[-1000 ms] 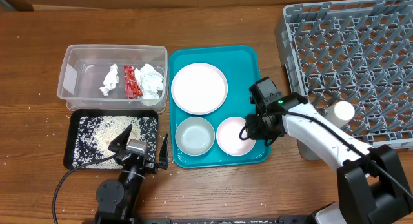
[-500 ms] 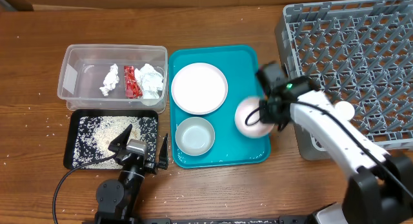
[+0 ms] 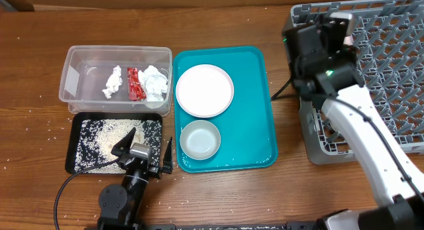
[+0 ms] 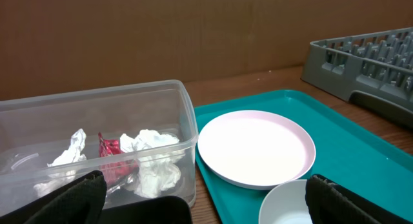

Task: Sort waste into correct bins and load items into the dishwasher
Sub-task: 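Carry the pink bowl to the dish rack and set it upright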

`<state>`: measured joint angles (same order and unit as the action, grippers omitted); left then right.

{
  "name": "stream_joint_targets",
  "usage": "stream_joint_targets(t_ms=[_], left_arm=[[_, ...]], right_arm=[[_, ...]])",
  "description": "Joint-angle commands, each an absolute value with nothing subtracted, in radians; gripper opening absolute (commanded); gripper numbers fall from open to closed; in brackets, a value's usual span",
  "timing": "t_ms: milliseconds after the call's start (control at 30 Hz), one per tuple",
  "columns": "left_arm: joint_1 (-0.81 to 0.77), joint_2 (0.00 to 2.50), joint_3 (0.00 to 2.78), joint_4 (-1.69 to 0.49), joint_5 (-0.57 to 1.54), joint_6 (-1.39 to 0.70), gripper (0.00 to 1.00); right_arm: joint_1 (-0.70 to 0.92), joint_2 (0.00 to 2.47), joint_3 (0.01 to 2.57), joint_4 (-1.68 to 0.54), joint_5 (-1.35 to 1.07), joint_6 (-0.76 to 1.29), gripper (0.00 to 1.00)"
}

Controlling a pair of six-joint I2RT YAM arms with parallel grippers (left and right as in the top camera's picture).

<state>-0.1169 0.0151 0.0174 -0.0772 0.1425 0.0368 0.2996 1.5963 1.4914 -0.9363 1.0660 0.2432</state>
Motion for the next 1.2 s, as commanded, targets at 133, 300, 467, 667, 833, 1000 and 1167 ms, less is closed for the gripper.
stream_joint_targets(t_ms=[133, 300, 467, 667, 833, 1000, 1167], left_arm=[[-0.111, 0.005, 0.009, -0.073, 0.142, 0.053, 1.00], [-0.111, 0.005, 0.009, -0.073, 0.142, 0.053, 1.00], [-0.111, 0.005, 0.009, -0.073, 0.142, 0.053, 1.00], [-0.111, 0.005, 0.009, -0.073, 0.142, 0.053, 1.00], [-0.111, 0.005, 0.009, -0.073, 0.142, 0.053, 1.00], [-0.111, 0.005, 0.009, -0.073, 0.142, 0.053, 1.00], [-0.111, 0.005, 0.009, -0.073, 0.142, 0.053, 1.00]], right_arm=[[0.147, 1.733, 1.498, -0.939, 1.122, 0.212, 0.04], [0.129, 1.819, 1.498, -0.994, 1.113, 0.213, 0.04], [0.132, 1.843, 1.496, -1.081, 1.032, 0.231, 0.04], [0.134, 1.843, 1.493, -1.168, 1.019, 0.315, 0.04], [0.152, 1.843, 1.493, -1.170, 1.016, 0.315, 0.04], [0.186, 1.843, 1.493, -1.185, 1.016, 0.311, 0.05], [0.244, 1.843, 1.493, -1.211, 1.016, 0.312, 0.07]])
